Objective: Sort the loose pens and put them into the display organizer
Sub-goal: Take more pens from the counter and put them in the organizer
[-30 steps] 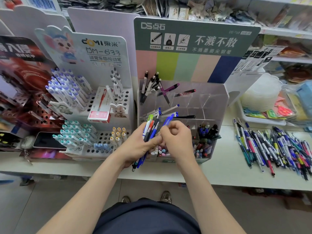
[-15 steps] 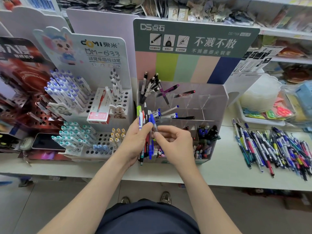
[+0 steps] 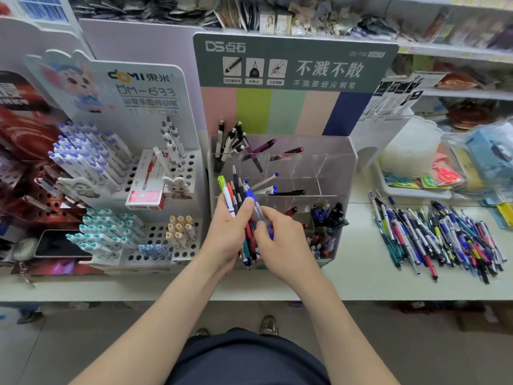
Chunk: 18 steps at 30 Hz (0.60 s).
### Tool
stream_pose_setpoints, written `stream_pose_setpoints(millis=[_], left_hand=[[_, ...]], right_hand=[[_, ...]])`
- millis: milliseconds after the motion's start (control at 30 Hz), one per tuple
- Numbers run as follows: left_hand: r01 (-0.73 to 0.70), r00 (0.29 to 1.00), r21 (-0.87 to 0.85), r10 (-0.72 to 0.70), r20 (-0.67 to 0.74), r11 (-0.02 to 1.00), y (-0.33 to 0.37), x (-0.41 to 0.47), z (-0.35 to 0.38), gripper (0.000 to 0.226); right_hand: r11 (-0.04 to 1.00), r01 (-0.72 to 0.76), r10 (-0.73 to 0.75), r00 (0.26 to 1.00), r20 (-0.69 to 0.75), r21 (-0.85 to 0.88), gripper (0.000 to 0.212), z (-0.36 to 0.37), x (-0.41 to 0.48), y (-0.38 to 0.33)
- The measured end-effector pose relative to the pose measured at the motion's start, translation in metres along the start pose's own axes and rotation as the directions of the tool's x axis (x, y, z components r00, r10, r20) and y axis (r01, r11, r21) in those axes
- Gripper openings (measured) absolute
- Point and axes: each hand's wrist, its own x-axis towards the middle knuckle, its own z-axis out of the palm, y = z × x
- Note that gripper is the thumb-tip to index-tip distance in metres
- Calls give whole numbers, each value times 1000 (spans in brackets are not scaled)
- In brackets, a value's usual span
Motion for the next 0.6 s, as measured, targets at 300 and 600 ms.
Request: stream_pose_setpoints(millis=[300,600], left_hand=[[63,997,-43,-62,39,997,-5,9,20,8],[112,989,40,-115,89,993,-11,8,46,19]], right_hand=[[994,-66,86,965,-249,86,22,-49,2,18],[916,-148,118,988,-101,-374,31,-108,48,56]])
